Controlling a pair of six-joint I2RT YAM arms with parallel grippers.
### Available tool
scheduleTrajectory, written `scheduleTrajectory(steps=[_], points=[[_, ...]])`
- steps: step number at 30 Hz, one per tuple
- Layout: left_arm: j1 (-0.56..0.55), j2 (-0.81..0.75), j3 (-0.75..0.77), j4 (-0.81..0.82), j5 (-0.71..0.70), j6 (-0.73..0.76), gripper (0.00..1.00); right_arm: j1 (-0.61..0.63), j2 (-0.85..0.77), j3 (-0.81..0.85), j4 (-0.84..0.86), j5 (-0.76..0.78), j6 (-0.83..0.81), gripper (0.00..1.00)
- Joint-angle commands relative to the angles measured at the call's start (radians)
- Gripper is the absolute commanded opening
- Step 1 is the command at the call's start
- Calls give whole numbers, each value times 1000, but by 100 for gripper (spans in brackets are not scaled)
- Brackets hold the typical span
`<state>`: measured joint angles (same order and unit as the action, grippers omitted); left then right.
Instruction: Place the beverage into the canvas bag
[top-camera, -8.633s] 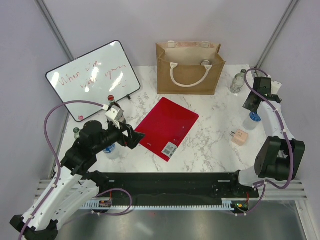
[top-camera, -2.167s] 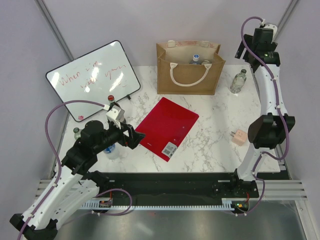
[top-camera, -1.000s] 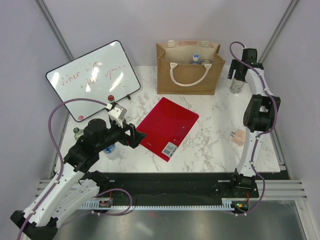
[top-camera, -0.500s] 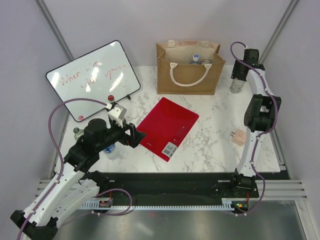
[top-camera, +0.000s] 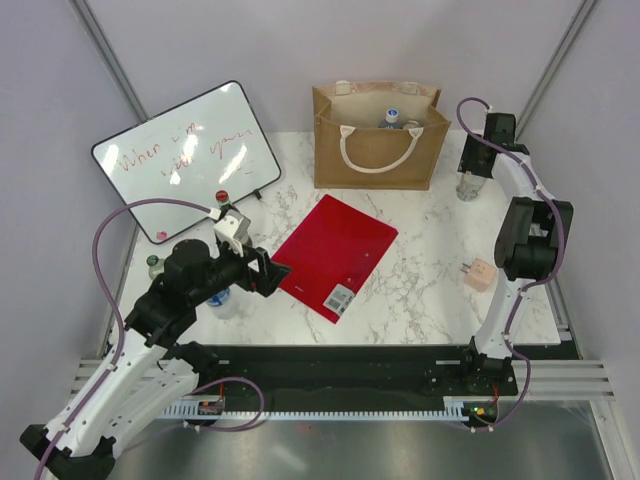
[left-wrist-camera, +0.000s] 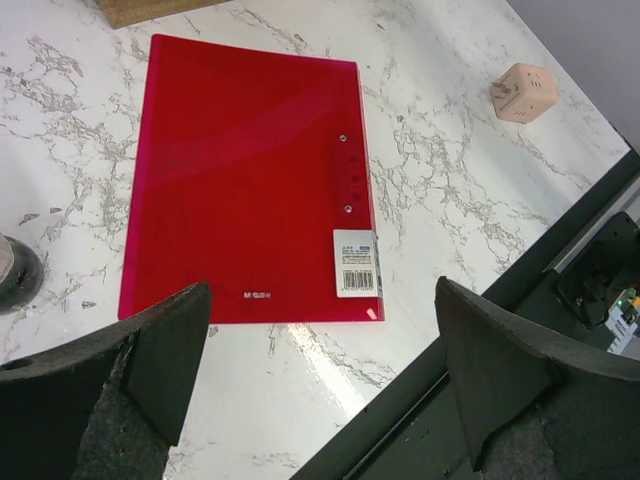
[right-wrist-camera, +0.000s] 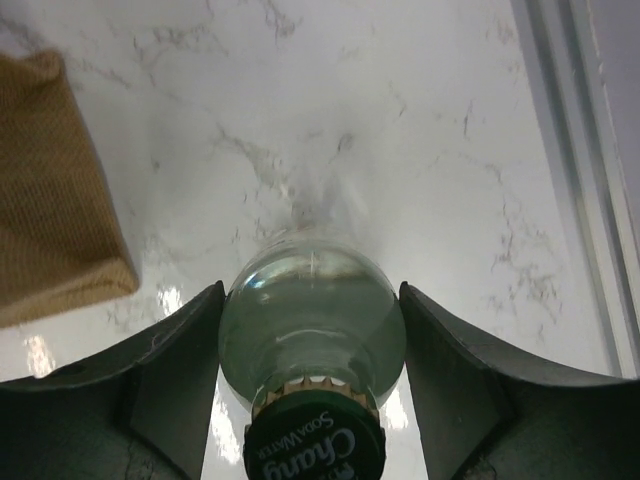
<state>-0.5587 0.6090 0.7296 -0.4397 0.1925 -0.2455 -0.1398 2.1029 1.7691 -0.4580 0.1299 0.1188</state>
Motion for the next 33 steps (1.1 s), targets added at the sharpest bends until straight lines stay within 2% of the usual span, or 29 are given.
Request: scheduleTrajectory(steps=[1,7,8,10,11,14,17,25,33], points=[[-4,-14,7,18,18,12,100,58,-145,-150,44,-7,42,43],[-6,-17,5,19,28,11,100,108,-248,-308,76,-9,48,47],[-6,-15,5,21,30,11,100,109,-259,-324,82,-27,47,54],[-6,-15,5,21,30,9,100,114,-291,-367,105,-32,32,61],[-6,-12,4,21,31,9,100,117,-309,-379,114,-29,27,68],[-6,-9,5,21,28,11,100,117,-337,-427,168,-32,15,78],[-6,-14,4,19,21,12,100,117,-342,-453,205,-39,-2,83],[-6,-14,4,19,22,12,100,118,-300,-467,255,-79,-24,87],[-6,-18,2,19,18,12,100,118,-274,-476,271,-49,-44,84]])
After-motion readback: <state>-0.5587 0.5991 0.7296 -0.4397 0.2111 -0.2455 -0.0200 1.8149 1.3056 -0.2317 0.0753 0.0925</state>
